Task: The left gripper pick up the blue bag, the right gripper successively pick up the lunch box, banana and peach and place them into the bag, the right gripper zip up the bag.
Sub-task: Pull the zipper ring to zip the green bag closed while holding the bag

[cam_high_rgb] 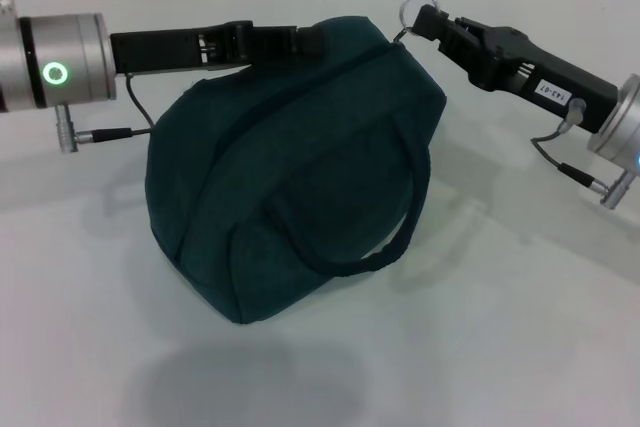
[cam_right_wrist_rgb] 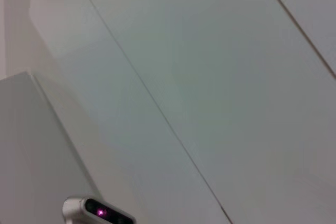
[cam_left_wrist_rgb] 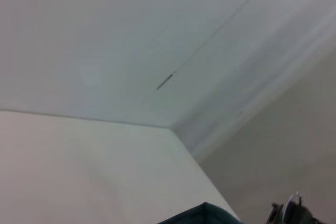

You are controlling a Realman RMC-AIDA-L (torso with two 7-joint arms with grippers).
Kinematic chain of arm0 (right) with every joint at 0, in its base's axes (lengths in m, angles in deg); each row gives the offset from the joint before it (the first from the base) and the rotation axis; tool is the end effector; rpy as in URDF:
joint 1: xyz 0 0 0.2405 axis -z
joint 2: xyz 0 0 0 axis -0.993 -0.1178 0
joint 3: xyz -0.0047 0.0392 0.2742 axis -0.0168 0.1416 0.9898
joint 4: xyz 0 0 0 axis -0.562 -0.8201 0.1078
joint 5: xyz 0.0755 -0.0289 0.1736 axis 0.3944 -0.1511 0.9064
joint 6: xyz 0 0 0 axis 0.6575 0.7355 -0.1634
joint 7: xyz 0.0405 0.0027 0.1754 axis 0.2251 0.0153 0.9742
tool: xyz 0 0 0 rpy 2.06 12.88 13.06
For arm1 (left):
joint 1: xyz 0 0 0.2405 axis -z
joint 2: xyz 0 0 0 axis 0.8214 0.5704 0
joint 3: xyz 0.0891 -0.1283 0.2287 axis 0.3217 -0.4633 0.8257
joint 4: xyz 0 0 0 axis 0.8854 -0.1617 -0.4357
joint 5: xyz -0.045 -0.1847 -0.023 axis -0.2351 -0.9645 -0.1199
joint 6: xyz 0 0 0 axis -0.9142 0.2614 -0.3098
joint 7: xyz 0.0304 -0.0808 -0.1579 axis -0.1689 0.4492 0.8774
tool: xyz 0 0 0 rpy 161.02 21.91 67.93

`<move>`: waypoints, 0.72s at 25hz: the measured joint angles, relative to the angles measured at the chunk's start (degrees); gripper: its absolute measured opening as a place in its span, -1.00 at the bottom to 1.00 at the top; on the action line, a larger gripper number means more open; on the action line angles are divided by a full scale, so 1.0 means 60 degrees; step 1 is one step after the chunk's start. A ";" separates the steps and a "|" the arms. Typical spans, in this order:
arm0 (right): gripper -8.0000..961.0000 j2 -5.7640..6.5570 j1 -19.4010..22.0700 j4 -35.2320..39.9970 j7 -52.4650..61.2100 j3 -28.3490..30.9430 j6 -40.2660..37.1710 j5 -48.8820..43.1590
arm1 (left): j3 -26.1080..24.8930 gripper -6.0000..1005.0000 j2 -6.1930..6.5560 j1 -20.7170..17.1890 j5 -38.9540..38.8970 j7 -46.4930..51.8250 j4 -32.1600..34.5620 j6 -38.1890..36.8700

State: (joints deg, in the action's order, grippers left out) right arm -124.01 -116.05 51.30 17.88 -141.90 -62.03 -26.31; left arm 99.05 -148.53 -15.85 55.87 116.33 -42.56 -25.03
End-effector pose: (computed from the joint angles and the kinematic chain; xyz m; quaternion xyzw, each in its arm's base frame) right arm 0.1772 0.3710 -0.0500 -0.8137 0.2932 0.4836 0.1344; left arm -0.1932 0.3892 -0.0230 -0.8326 -0.4548 -0.3152 0.0252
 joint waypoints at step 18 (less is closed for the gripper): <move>-0.96 -0.0028 0.0093 -0.0541 0.0988 0.0029 -0.0135 0.0579 | 0.0018 -0.87 -0.0281 -0.0022 0.0022 -0.0158 0.0000 -0.0088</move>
State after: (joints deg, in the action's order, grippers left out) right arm -124.18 -115.50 48.06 23.80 -141.73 -62.84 -22.83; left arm 99.16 -150.22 -15.98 56.00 115.38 -42.56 -25.56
